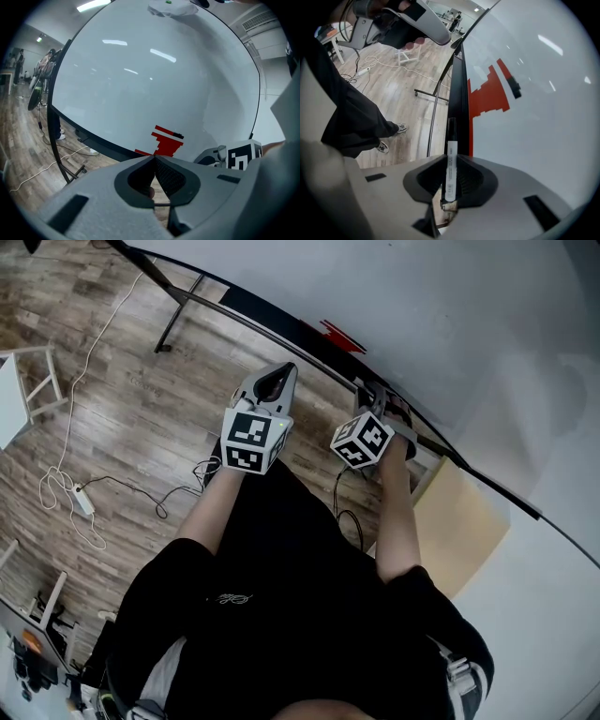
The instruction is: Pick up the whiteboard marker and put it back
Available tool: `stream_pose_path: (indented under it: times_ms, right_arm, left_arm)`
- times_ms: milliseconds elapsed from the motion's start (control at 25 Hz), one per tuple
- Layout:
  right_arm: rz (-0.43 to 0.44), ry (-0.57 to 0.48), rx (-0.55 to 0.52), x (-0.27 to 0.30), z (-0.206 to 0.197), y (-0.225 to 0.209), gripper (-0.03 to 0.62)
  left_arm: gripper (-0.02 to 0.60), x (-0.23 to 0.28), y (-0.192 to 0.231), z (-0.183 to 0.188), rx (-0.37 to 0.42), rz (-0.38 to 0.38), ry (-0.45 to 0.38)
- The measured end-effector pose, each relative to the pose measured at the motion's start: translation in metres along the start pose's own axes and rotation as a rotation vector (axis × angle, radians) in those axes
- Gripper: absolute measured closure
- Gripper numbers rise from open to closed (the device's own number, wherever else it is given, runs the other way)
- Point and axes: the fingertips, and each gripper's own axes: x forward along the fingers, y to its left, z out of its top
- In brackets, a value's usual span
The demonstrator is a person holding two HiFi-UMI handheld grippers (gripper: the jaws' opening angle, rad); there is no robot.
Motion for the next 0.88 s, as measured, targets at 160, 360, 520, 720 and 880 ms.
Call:
stream_pose_path:
  times_ms: [160,360,520,720,880]
  right_arm:
    - [0.016,0.0,0.031,0.0016,0.0002,-0.0002,0.54]
    - [0.021,-0.004,0.044,0.0046,-0.0035,0.001,0.54]
    - [0.033,-0.01,0.038,0.0058,-0.0028,0.0009,0.539]
    - [0.041,-0.013,0.019,0.0063,-0.0018,-0.0005,0.539]
    - [0.051,-0.006,0.019,0.007,-0.0035,0.0001,0.525]
  left_arm:
    - [0.575,0.0004,0.0009,0.0015,0.001,-0.002,0.002]
    - [0.575,0.0045,-0.0014,-0.0026,0.005,-0.004,0.009]
    - [0.575,0.0054,-0.0004,-0.003,0.005,-0.003,0.013]
    - [0.575,0.0038,0.0009,-0.0013,0.01,-0.001,0.015]
    - [0.575,-0.0009,0.0028,-0.0034,0.01,0.007,0.018]
